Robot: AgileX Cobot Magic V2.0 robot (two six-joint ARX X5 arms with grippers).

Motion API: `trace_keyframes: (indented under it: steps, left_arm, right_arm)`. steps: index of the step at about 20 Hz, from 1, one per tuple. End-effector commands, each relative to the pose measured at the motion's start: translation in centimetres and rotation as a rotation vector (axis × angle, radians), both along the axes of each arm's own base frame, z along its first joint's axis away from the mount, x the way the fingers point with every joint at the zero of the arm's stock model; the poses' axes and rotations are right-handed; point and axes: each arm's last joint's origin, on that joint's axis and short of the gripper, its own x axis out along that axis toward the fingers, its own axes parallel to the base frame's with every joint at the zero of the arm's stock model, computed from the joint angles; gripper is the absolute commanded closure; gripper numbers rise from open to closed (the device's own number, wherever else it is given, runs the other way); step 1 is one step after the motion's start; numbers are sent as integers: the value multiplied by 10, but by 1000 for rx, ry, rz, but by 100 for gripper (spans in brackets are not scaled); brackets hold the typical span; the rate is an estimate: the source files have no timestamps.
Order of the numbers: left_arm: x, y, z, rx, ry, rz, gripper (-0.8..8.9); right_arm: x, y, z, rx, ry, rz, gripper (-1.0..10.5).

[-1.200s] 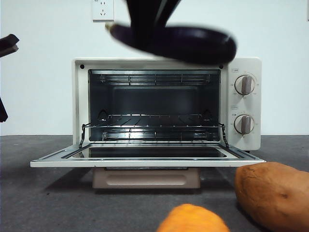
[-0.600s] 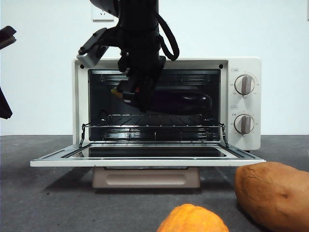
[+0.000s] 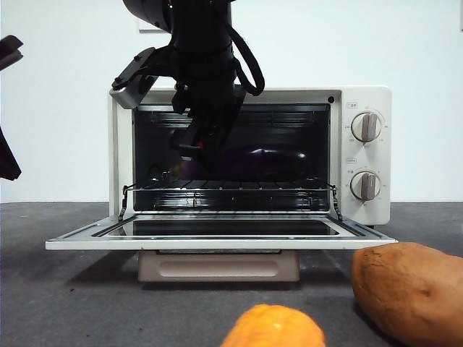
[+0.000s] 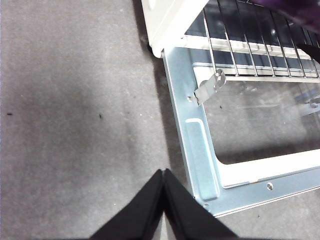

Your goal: Take the eggplant from the table,put the eggplant in the oven

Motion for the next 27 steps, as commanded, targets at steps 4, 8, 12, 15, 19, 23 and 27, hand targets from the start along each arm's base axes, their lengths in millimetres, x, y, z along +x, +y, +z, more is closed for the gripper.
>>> trace_keyframes:
  steps: [4,8,12,15,19,23,27]
  left_arm:
    - [2,0,1,2,-6,-4,808]
    - [2,0,1,2,-7,-4,808]
    - [2,0,1,1,-7,-4,808]
    - [1,0,1,2,-3,-4,808]
    - [3,-1,-2,7,6,-7,808]
    - [13,-4,-17,1,82,-56,808]
    - [31,-9,-41,-64,180,-123,808]
  right_arm:
    - [-4,12,-7,19,1,-8,637]
    - [-11,13,0,32,-7,6,637]
    - [-17,13,12,57,-22,19,638]
    - [-16,11,11,62,-9,2,662]
    - [-38,6,37,113,13,14,687]
    - [-93,-21,101,344,145,70,886]
    - [-157,-71,170,512,132,198,944]
